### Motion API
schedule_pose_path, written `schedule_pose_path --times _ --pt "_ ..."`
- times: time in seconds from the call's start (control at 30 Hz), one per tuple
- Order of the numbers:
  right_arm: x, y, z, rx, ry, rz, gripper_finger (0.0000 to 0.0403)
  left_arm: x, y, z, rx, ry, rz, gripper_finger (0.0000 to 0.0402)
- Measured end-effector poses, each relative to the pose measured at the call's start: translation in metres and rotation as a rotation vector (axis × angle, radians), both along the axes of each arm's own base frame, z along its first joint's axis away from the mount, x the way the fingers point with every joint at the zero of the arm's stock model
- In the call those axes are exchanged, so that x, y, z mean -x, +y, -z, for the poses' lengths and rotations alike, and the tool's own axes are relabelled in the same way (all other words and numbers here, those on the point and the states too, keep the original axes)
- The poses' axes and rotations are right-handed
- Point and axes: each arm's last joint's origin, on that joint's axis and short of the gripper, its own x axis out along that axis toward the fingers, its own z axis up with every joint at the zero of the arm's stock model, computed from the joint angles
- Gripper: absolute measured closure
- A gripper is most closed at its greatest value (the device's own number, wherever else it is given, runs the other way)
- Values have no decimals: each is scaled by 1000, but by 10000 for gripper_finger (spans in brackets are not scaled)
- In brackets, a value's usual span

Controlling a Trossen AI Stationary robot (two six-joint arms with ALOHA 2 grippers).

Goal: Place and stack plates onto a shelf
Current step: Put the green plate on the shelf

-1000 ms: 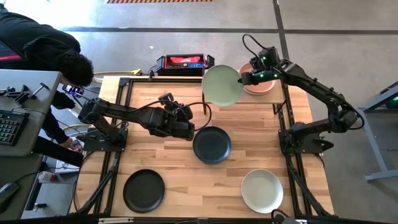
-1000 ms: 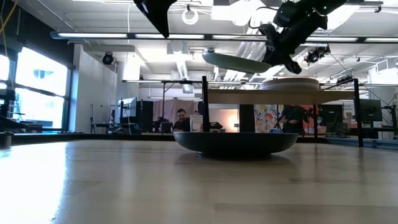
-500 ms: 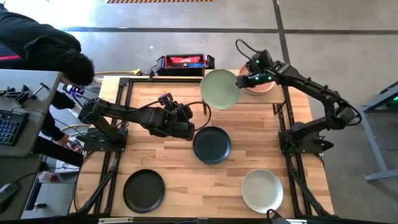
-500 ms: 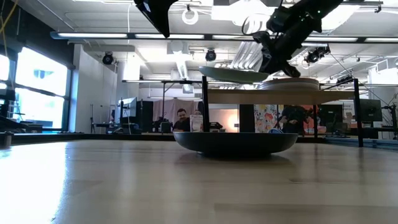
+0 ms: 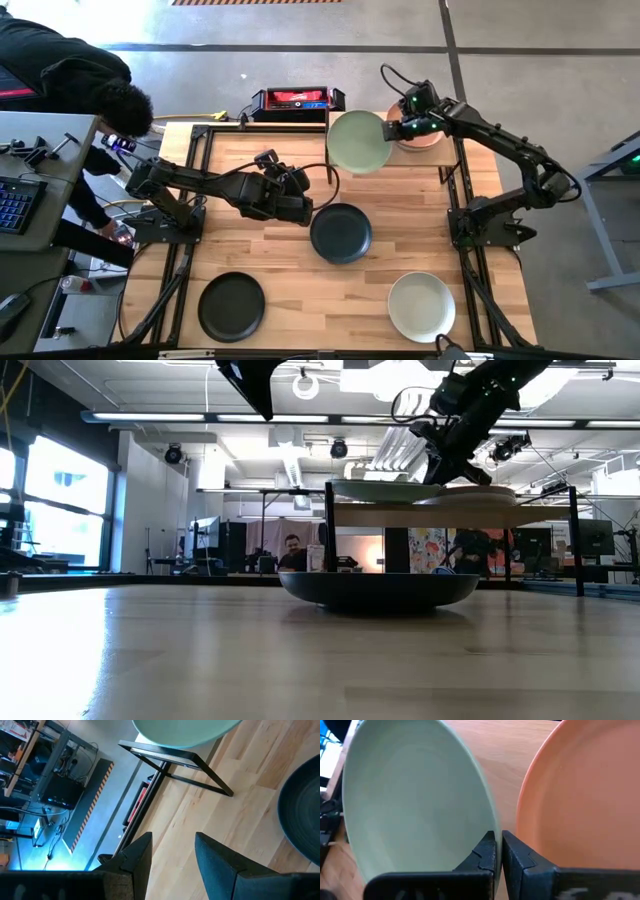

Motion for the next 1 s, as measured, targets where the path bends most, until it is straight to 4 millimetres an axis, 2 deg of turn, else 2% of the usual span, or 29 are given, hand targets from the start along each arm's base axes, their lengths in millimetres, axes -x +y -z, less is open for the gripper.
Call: schedule_pose_path --times 0.23,0.4,0.67,1.0 --pt "8 -3 1 -12 27 38 403 0 0 0 1 -2 -2 264" --pt "12 0 -7 8 0 59 403 0 0 0 2 -5 -3 264" --pt "8 -5 -10 48 -50 84 403 0 0 0 2 -6 -4 264" --pt "6 -10 -8 79 -32 117 403 0 0 0 2 -6 -5 264"
